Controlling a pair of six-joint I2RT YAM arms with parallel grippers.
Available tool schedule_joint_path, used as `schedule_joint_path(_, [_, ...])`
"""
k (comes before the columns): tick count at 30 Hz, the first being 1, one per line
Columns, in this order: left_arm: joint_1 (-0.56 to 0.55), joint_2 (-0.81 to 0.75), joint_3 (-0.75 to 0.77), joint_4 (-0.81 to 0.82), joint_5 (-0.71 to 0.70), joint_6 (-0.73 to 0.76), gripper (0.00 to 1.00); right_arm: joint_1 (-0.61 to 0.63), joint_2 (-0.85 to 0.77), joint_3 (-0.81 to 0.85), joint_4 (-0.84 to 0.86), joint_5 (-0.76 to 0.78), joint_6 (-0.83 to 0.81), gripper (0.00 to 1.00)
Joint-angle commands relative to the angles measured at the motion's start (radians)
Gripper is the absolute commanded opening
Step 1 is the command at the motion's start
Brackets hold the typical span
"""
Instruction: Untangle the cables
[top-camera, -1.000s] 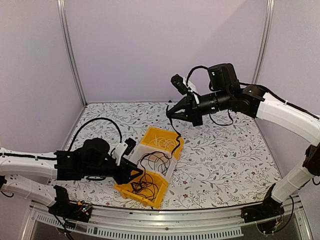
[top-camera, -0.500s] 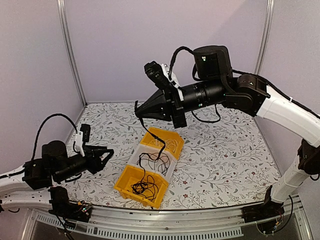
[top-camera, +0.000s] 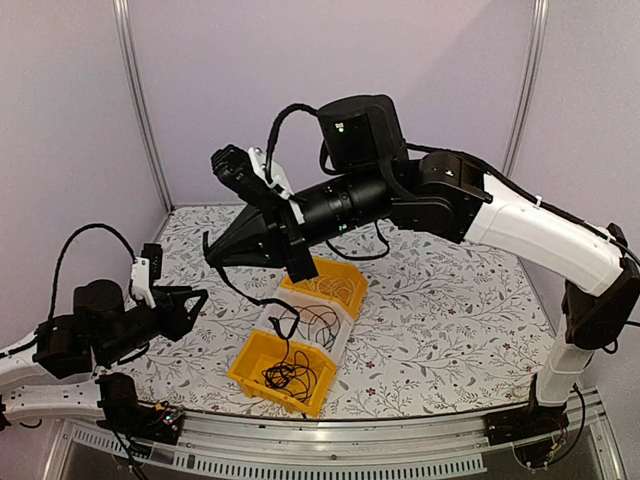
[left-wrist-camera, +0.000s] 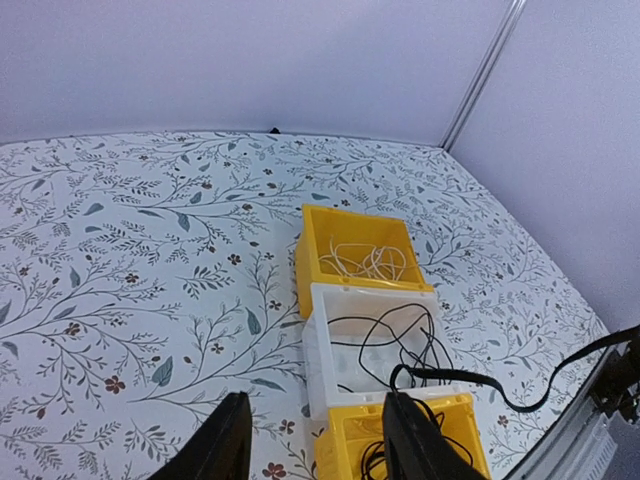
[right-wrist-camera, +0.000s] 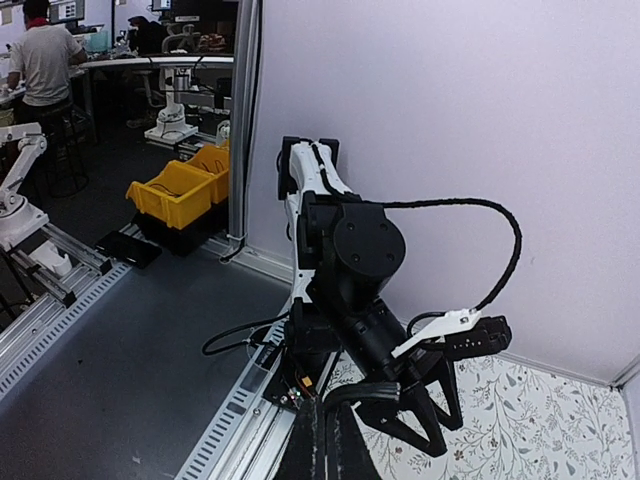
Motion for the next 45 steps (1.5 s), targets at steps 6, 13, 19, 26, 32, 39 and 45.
schedule_joint_path(6, [-0.005,-0.093,-0.02,-0.028,-0.034,-0.016,0.47,0.024,0.015,0.038,0.01,-0.015,0.025,0.0])
schedule_joint_path(13, [-0.005,-0.082,-0.007,-0.031,-0.032,0.01,0.47,0.026,0.052,0.04,0.024,-0.024,0.035,0.0])
schedule_joint_path(19, [-0.005,-0.051,0.014,-0.043,-0.037,0.039,0.48,-0.01,0.054,-0.129,0.044,0.001,0.065,0.0])
schedule_joint_path(26, [-0.005,-0.035,0.007,-0.035,-0.045,0.028,0.48,-0.055,0.045,-0.273,0.068,-0.01,0.057,0.0])
schedule_joint_path(32, [-0.005,-0.01,0.025,-0.031,-0.057,0.018,0.48,-0.068,0.098,-0.364,0.182,-0.051,0.079,0.0])
schedule_joint_path(39, [-0.005,0.015,0.051,-0.058,-0.064,0.007,0.48,-0.051,0.21,-0.27,0.268,-0.102,0.155,0.0])
schedule_joint_path(45, [-0.005,-0.01,0.065,-0.095,-0.104,0.001,0.48,0.005,0.273,-0.118,0.314,-0.15,0.22,0.0])
